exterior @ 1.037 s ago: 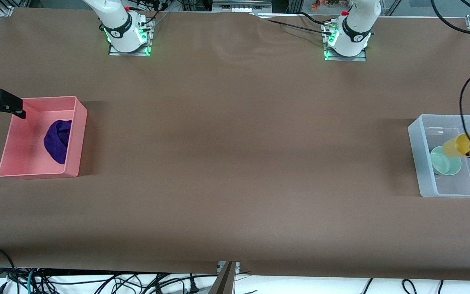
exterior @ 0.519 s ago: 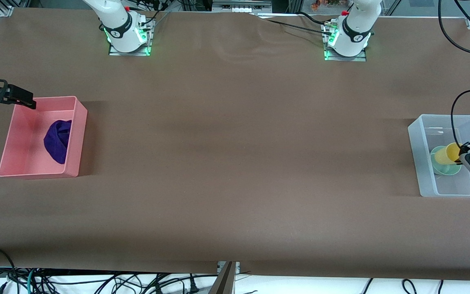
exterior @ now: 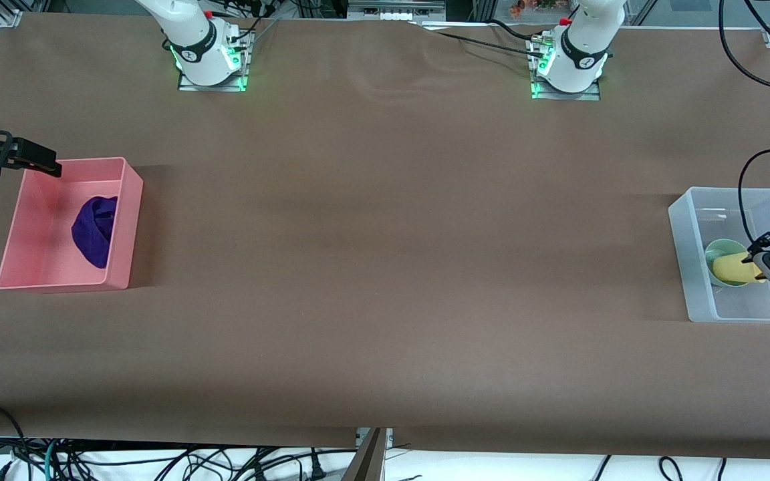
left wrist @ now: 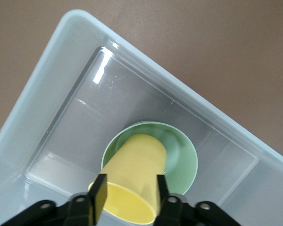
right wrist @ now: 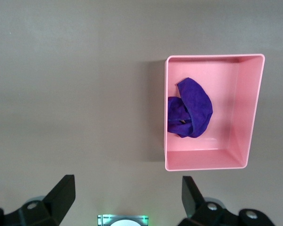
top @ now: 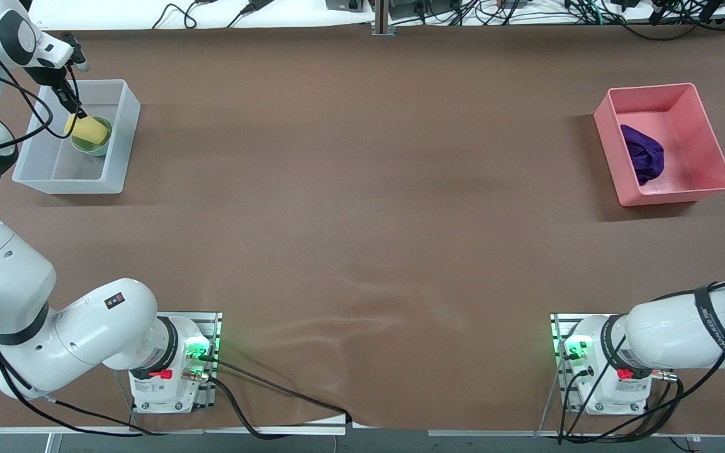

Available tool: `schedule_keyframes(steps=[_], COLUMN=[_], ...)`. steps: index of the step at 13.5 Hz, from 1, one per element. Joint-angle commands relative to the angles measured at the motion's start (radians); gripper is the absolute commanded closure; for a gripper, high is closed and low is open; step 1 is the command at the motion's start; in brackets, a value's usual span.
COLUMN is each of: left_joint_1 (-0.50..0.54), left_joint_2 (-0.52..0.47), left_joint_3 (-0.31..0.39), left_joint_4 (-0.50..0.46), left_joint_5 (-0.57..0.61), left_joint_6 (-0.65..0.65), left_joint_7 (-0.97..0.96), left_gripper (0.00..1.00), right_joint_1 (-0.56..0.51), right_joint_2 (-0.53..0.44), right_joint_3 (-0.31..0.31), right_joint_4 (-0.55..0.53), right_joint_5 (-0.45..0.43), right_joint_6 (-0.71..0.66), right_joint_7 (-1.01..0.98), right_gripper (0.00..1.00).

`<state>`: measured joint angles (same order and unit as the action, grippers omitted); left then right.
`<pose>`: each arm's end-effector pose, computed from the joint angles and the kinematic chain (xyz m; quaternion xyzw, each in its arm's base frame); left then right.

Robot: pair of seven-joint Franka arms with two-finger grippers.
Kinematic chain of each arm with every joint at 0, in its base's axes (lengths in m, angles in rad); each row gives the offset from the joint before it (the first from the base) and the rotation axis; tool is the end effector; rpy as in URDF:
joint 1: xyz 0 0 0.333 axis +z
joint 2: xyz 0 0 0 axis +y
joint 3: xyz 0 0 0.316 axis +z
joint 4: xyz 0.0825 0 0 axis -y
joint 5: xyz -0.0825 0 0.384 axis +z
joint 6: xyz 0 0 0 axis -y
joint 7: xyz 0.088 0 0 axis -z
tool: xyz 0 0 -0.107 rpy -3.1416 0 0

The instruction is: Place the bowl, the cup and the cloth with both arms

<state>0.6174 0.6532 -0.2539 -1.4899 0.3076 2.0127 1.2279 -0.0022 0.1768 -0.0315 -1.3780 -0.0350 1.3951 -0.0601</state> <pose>0.6369 0.2923 0.2887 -0.8822 0.4645 0.0775 0.0027 0.5888 -0.0223 0.5987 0.9965 0.0115 -0.0806 0.0164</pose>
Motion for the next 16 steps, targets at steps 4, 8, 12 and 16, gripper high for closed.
schedule_keyframes(steps=[4, 8, 12, 16], left_joint_1=[-0.007, -0.005, -0.005, -0.246], left_joint_2=[-0.159, -0.202, -0.286, -0.453], left_joint_3=[-0.18, -0.347, -0.514, -0.287], left_joint_4=[0.016, 0.088, 0.092, 0.046], left_joint_5=[-0.019, -0.019, -0.019, -0.161], left_joint_6=[-0.245, -0.402, -0.515, -0.517], left_joint_7=[-0.281, -0.604, -1.023, -1.102], left_gripper=[0.0, 0.0, 0.0, 0.0], right_joint_1=[-0.009, -0.007, -0.007, -0.006], right_joint_2=[-0.008, -0.004, -0.002, -0.002], right_joint_3=[-0.021, -0.021, -0.019, -0.018], right_joint_4=[-0.004, 0.004, 0.004, 0.004], right_joint_5=[0.017, 0.014, 0.014, 0.015], right_joint_6=[-0.022, -0.01, -0.008, -0.008], right_joint_7=[-0.018, -0.02, -0.024, -0.023], right_gripper=[0.0, 0.0, 0.0, 0.0])
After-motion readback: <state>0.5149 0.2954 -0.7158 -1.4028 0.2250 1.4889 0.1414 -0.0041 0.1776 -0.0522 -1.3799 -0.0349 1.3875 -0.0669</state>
